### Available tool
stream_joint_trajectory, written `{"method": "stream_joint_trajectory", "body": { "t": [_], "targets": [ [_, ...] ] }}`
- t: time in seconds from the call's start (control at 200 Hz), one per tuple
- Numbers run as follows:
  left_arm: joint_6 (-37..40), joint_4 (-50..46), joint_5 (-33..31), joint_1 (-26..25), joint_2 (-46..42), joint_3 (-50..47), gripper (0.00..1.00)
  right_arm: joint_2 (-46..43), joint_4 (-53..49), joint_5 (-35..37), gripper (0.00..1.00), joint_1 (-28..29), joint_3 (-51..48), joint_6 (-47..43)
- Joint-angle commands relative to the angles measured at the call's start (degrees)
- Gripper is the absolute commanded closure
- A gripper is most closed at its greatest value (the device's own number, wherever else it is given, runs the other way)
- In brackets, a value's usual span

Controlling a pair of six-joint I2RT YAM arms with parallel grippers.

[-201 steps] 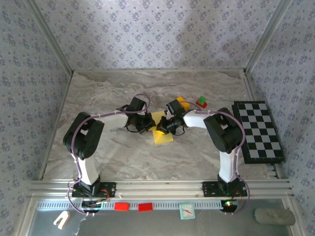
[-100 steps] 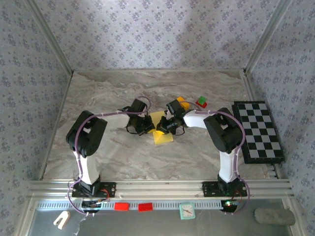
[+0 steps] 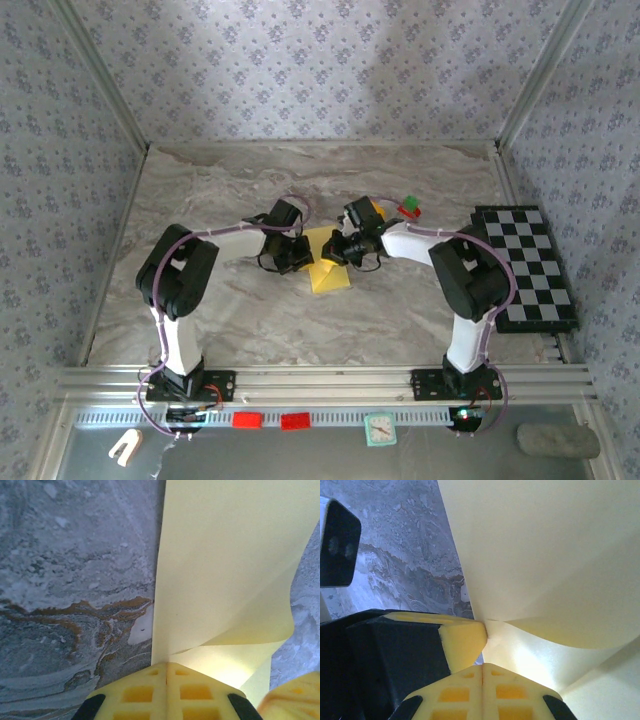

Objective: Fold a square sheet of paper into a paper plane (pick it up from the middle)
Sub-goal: Fold the triangle a second time at the center of the table.

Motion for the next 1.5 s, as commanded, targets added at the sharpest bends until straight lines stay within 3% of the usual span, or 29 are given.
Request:
{"method": "stream_joint_trajectory", "body": {
  "t": [0.0, 0.32, 0.81, 1.089, 1.494],
  "targets": [
    [2.05, -4.76, -2.82, -0.04, 2.53, 0.72, 1.0, -0.11, -2.7, -0.28, 0.96, -0.28, -1.09, -4.79],
    [3.15, -5.07, -2.82, 0.03, 3.15, 2.03, 1.0, 3.58, -2.87, -2.35, 0.96, 0.71, 0.66, -6.07],
    [6.13, -4.99, -0.73, 0.62, 1.85, 4.82, 1.0, 6.54, -3.41, 0.68, 0.97, 1.57, -1.42, -5.16],
    [0.9, 0.65, 1.92, 0.63, -7.05, -1.12, 0.9, 6.87, -5.42, 4.15, 0.97, 2.11, -1.57, -4.47],
    [-6.8, 10.02, 9.04, -2.47, -10.09, -11.21, 0.94, 7.65, -5.21, 4.27, 0.98, 2.2, -0.71, -3.46]
  ]
}}
